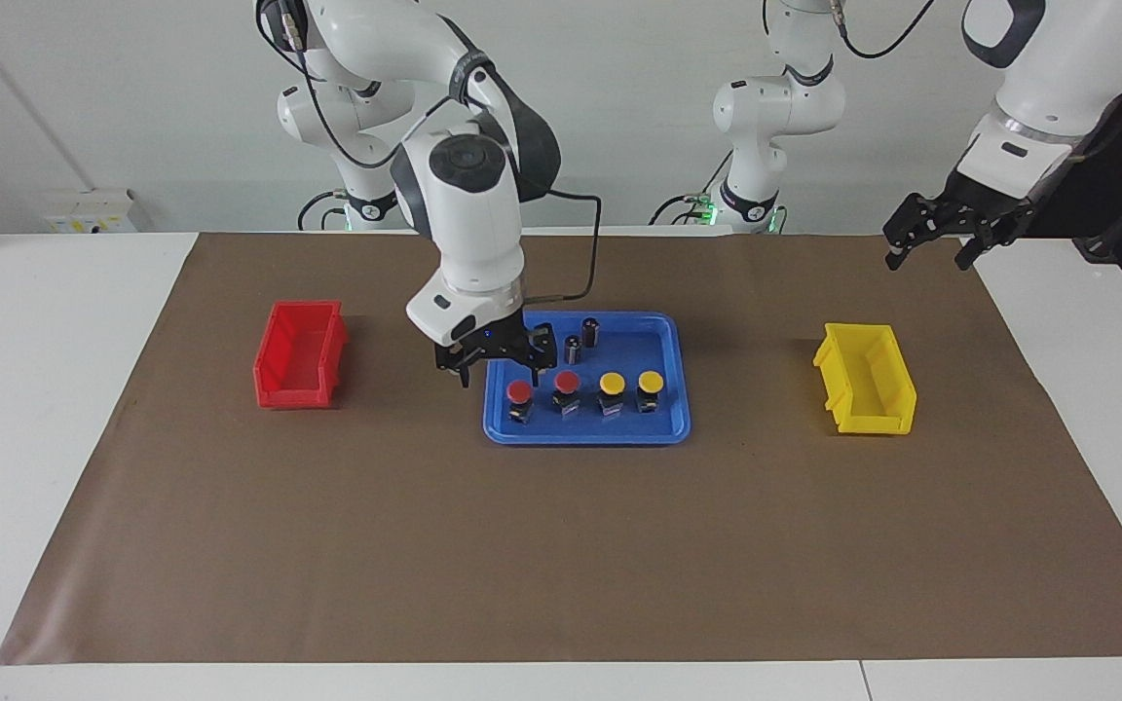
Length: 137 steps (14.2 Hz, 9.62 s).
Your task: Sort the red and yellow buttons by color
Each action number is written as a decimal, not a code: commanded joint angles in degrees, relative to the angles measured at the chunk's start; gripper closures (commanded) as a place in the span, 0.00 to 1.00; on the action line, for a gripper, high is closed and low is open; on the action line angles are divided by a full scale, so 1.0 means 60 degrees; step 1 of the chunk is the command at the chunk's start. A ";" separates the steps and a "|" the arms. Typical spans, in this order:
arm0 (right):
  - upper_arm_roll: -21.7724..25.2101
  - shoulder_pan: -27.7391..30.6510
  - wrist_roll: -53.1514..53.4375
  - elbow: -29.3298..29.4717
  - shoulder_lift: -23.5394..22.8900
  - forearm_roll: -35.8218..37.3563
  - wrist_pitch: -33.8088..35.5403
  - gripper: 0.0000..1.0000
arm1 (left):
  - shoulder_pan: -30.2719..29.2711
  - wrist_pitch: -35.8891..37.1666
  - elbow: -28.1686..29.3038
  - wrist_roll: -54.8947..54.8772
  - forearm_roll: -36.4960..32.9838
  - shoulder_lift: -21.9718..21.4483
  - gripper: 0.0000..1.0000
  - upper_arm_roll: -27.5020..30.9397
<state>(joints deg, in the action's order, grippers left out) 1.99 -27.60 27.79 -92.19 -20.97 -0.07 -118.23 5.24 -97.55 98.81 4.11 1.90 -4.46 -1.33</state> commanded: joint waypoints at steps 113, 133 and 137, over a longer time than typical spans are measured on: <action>-0.0083 0.4848 -0.5774 -0.5185 0.4109 0.0070 -0.0360 0.95 | 0.3898 -0.3049 0.2417 0.5726 -0.0258 0.0990 0.17 -0.0085; -0.0083 0.5259 -0.5760 -0.6842 0.3729 0.0379 -0.2340 0.85 | 0.5338 -0.4924 0.0907 0.7518 -0.0331 0.3790 0.98 0.0002; -0.0083 0.5245 -0.5774 -0.6871 0.3758 0.0393 -0.2209 0.80 | 0.5192 -0.3568 0.0234 0.7606 -0.0360 0.3587 0.99 0.0046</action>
<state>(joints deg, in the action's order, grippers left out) 2.20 2.84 -6.25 -132.46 0.81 1.28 -131.12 36.89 -124.79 103.98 48.59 0.65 17.24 -1.32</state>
